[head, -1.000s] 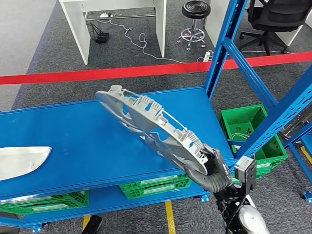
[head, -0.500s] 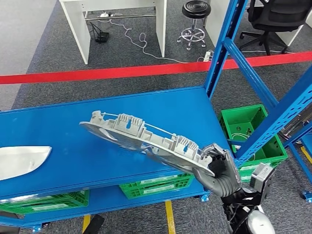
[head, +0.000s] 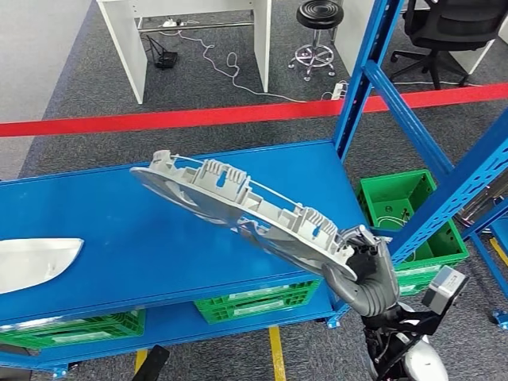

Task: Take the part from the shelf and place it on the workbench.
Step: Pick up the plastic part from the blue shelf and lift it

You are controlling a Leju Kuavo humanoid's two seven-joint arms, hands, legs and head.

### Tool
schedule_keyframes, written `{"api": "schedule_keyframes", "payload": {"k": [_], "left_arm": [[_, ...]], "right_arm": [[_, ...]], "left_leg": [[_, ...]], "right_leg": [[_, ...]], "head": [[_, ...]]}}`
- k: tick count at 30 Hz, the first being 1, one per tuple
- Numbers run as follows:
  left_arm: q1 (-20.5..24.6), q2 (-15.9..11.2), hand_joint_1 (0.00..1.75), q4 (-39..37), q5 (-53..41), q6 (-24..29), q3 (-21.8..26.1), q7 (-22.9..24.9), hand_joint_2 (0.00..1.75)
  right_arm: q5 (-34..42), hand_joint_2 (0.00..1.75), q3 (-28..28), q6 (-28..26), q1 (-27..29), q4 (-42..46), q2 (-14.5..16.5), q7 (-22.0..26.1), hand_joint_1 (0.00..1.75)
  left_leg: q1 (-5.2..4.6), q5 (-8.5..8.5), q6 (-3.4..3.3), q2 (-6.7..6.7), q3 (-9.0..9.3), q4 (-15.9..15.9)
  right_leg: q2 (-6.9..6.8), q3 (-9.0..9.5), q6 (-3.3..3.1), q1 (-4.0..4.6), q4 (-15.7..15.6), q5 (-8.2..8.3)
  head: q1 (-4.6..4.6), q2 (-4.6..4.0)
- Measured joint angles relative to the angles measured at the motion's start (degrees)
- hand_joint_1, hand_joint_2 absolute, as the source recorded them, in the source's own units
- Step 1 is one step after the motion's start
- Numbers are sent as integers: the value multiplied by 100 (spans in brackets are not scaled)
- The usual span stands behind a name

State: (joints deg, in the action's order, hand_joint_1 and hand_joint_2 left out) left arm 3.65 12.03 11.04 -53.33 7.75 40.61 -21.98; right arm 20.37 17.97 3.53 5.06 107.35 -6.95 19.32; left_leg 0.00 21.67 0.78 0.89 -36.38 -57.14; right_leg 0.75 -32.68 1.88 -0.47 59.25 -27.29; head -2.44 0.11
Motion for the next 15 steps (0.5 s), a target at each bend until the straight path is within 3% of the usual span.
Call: {"api": "schedule_keyframes", "payload": {"k": [8, 13, 15], "left_arm": [[21, -27, 0, 0, 65, -77, 17, 135, 175], [100, -45, 0, 0, 61, -103, 20, 201, 175], [139, -45, 0, 0, 51, -129, 20, 222, 175]], "right_arm": [[-187, 175, -116, 453, -226, 145, -55, 233, 175], [-206, 175, -249, 651, -400, 152, -62, 323, 175], [-243, 175, -285, 711, -453, 152, -63, 368, 175]], "left_leg": [[-29, 20, -32, 1, -7, -24], [-39, 28, -100, -2, -20, -38], [-1, -23, -144, -18, 8, 27]], "right_leg": [[0, 1, 16, -32, -1, 0], [1, 16, 80, -45, -33, 9], [-9, -11, 121, -35, 28, -70]], "head": [[2, 0], [3, 0], [-4, 0]]}}
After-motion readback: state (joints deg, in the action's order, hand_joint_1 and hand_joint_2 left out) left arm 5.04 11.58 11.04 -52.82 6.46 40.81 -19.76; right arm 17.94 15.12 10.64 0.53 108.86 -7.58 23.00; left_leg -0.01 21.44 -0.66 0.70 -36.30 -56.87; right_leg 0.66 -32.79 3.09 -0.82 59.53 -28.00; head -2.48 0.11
